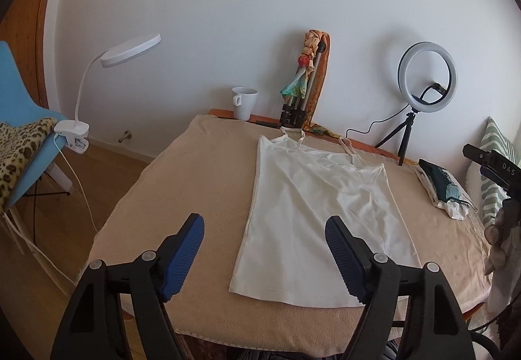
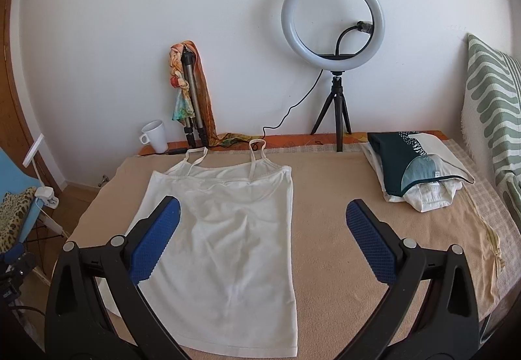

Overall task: Fold small clothes
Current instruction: 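Move both tools to one side edge of the white camisole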

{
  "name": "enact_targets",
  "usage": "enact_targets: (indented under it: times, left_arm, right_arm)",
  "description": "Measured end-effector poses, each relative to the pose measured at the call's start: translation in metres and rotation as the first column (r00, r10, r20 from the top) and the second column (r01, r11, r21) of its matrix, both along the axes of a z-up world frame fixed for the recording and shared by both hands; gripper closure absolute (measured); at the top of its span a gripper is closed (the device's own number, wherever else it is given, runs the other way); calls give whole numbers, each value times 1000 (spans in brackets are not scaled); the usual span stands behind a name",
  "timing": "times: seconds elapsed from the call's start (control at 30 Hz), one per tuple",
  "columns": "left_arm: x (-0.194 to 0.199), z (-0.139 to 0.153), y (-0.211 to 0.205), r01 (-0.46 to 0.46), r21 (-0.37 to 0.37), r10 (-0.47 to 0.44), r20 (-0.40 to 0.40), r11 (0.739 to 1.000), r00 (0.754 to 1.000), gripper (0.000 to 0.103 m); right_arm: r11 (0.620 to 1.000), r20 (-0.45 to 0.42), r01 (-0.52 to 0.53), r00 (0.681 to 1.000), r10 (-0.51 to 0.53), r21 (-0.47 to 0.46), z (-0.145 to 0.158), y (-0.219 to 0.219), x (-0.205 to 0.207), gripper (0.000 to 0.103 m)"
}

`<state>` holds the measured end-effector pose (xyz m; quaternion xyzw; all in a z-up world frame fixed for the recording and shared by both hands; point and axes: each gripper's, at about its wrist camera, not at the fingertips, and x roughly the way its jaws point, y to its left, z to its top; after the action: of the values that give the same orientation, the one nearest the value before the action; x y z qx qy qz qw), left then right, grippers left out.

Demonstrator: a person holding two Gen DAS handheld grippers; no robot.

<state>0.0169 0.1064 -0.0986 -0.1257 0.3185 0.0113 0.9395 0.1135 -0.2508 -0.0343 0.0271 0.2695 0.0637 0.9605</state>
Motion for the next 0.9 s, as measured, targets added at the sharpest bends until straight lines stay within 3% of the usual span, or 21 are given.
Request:
enact_targets:
  times: [0.07,0.23,0.4,0.53,0.73,0.9]
  left_arm:
    - [4,-12,4,7,-29,-7,-26,1000,1000,39]
    - [11,-34,14,33,-83,-39,-67,996,997,46]
    - [18,-59,19,56,-119,-70,-123,991,990,54]
    - [22,-81,23,53,-178,-83,-166,983,983,59]
    - [26,-104,25,47,-214,-92,-204,976,975,63]
    - [29,-119,28,38,-251,-94,-216,967,972,64]
  right_arm:
    - [999,3,-39,999,39,3,1,12,13,0]
    - [994,-4,-108,994,108,4,-6,47,47,0]
    - [978,-75,-209,975,210,26,-26,82,87,0]
    - [960,-129,-281,951,280,10,-42,117,116,9]
    - [930,-198,-362,909,367,62,-59,158,152,15]
    - [909,-282,-404,864,416,104,-77,191,182,29]
